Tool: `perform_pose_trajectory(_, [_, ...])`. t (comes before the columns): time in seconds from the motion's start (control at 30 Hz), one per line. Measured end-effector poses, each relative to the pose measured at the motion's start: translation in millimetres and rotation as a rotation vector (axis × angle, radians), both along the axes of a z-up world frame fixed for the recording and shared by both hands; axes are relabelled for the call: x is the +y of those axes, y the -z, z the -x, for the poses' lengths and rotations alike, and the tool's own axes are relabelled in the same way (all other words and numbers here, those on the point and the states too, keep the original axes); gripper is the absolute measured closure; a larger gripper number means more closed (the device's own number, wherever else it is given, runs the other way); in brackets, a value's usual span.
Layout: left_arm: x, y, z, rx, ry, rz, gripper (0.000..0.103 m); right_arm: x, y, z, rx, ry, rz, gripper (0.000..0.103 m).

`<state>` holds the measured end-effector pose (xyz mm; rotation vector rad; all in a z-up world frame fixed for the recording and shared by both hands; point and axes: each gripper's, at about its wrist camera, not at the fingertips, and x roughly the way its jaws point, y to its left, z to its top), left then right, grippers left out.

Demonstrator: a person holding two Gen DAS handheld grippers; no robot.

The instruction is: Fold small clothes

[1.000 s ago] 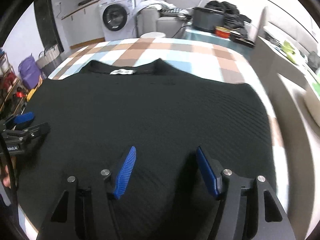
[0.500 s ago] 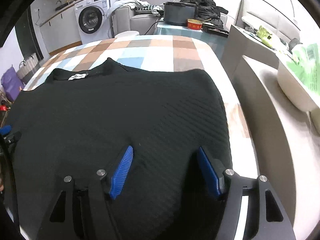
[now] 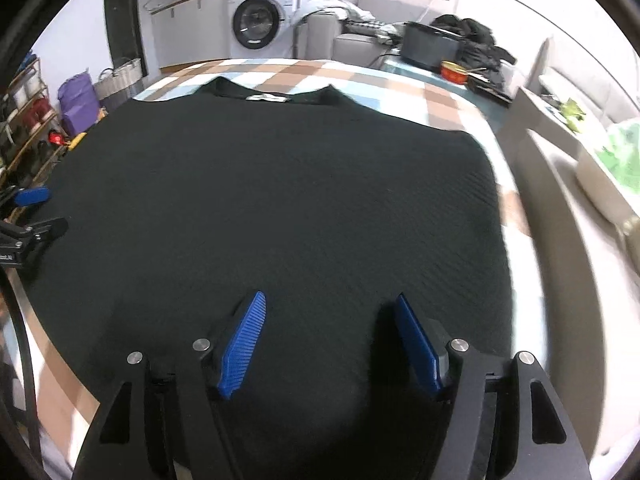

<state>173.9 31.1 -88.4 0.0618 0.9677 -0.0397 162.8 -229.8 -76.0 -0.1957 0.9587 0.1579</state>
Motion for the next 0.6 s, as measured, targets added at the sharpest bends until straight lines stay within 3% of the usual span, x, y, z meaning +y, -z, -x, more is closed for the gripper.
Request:
perform_pose_trajectory(0.13, [-4.7,-5.0,12.2,-0.014,-0.009,0.006,0.001,-12.0,-7.6,15.2,-0.007,0.057,-0.046,0.034])
perform_pose_trajectory(0.27, [-31.5,-10.7,21.6,-0.020,0.089,0.092,0.001,23.7,-17.9,26.5,-0.026,-0.036,-0.090,0.034])
perform_pose_trajectory(0.33, [-46.6,-4.2,26.6,-0.020,0.122,0.040,0.001,45.9,-14.9,33.4,-0.023,-0.114,-0.082,0.034])
perform_pose_trajectory(0.4, [-49.9,4.4,31.1,-0.001,0.125,-0.004,0.000,58.4,-1.6,36.7,0.000,-0.158,-0.010,0.035])
perform_pose_trajectory(0.47, [-39.1,4.1,39.1,-0.009,0.109,0.024,0.000,50.5,-0.3,45.2,-0.033,-0.167,-0.006,0.034])
perform_pose_trajectory(0.6, [-13.6,2.7,55.3,-0.012,0.053,0.009,0.000,10.6,-0.2,55.9,-0.017,-0.083,-0.012,0.033])
